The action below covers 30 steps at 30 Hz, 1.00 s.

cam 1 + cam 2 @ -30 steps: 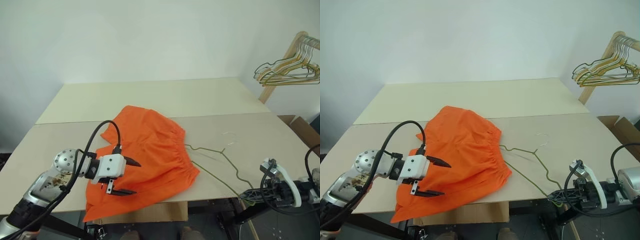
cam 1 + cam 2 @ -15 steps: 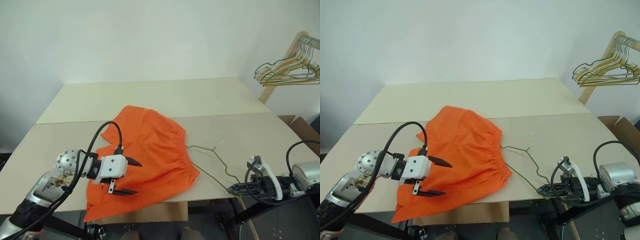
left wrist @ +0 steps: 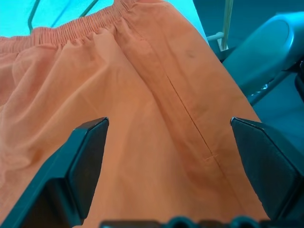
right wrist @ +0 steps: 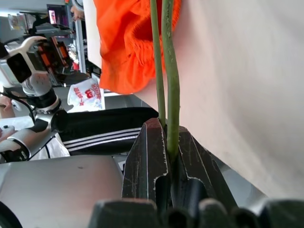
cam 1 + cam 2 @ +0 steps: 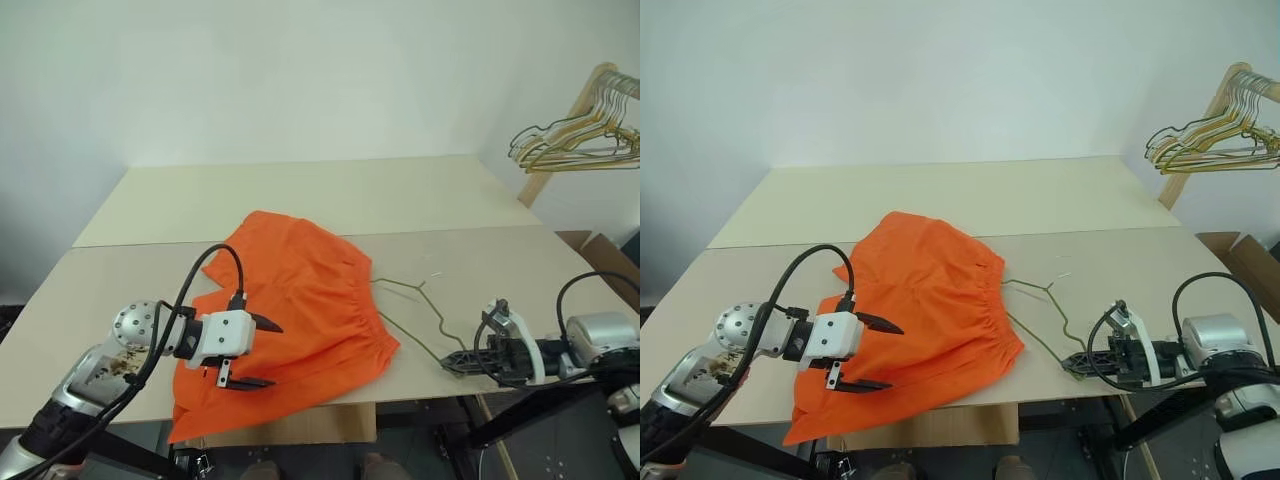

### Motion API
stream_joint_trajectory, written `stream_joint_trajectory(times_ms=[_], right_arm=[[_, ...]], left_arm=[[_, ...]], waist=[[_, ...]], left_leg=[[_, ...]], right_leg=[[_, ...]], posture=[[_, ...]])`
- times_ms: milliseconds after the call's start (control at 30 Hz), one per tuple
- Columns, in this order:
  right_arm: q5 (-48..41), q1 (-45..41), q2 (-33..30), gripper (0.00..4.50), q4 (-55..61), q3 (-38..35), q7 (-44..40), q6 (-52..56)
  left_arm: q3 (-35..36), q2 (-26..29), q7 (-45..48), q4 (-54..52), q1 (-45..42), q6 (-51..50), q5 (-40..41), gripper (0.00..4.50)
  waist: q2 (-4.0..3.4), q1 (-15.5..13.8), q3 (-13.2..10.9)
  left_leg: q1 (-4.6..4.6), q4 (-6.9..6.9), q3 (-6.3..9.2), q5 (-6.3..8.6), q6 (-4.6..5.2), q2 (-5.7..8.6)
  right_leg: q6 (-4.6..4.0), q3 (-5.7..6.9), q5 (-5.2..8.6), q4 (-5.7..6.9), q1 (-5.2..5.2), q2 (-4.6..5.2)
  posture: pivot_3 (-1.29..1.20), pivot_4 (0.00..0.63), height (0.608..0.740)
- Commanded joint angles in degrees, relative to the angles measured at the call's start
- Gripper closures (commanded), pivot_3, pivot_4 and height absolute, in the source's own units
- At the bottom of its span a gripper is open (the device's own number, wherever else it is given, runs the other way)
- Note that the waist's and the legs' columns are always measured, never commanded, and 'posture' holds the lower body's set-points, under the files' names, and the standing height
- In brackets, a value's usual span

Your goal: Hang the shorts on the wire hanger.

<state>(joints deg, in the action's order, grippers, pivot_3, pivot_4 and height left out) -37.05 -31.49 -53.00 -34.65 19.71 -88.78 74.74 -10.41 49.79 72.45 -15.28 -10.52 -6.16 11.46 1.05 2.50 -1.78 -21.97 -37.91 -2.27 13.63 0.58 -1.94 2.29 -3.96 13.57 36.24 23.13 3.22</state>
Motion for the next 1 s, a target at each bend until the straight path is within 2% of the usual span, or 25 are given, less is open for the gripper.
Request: stream_joint_trajectory(times_ms=[33, 333, 667, 867, 1000], right_arm=[[1.78, -4.25, 1.63, 4.50, -4.24, -1.49, -3.16, -2.94], [5.82, -7.42, 7.22, 4.50, -10.42, -0.89, -3.03, -5.91], [9.96, -12.33, 12.95, 4.50, -21.05, -7.66, 1.49, -9.62], [10.02, -12.13, 14.73, 4.50, -21.28, -13.60, 4.56, -9.78], [9.91, -8.65, 15.61, 4.50, -15.72, -18.23, 8.23, -16.42]], left_arm=[[0.43, -0.20, -0.59, -1.47, -0.17, 0.48, 0.28, 0.06], [0.16, -0.41, -0.91, -1.81, 0.14, 0.37, -0.22, 0.06], [-0.23, -0.73, -1.58, -2.34, 0.41, 0.20, -0.60, 0.06], [-0.69, -1.19, -1.93, -2.24, 0.39, 0.22, -0.86, 0.06], [-1.02, -1.66, -1.97, -1.40, -0.37, 0.67, -1.07, 0.06]], waist=[[0.00, 0.05, 0.00], [-0.01, -0.18, 0.00], [-0.01, -0.09, 0.01], [-0.01, 0.07, 0.02], [-0.01, 0.00, 0.02]], left_leg=[[0.01, 0.00, 0.00, 0.00, 0.00, 0.00], [-0.06, 0.00, 0.01, 0.00, 0.00, 0.02], [-0.04, 0.00, 0.02, 0.00, 0.00, 0.01], [-0.01, 0.00, 0.03, 0.00, 0.00, 0.00], [-0.03, 0.00, 0.03, 0.00, 0.00, 0.01]], right_leg=[[0.00, 0.00, 0.00, 0.00, -0.01, -0.01], [-0.01, 0.01, -0.01, -0.01, 0.01, 0.02], [-0.03, 0.01, -0.02, 0.01, 0.00, 0.00], [-0.03, 0.01, -0.03, 0.04, -0.01, -0.02], [-0.03, 0.01, -0.03, 0.02, -0.01, -0.01]], posture=[[0.00, 0.000, 0.740], [0.01, 0.000, 0.740], [0.01, 0.000, 0.740], [0.01, 0.000, 0.740], [-0.01, 0.000, 0.740]])
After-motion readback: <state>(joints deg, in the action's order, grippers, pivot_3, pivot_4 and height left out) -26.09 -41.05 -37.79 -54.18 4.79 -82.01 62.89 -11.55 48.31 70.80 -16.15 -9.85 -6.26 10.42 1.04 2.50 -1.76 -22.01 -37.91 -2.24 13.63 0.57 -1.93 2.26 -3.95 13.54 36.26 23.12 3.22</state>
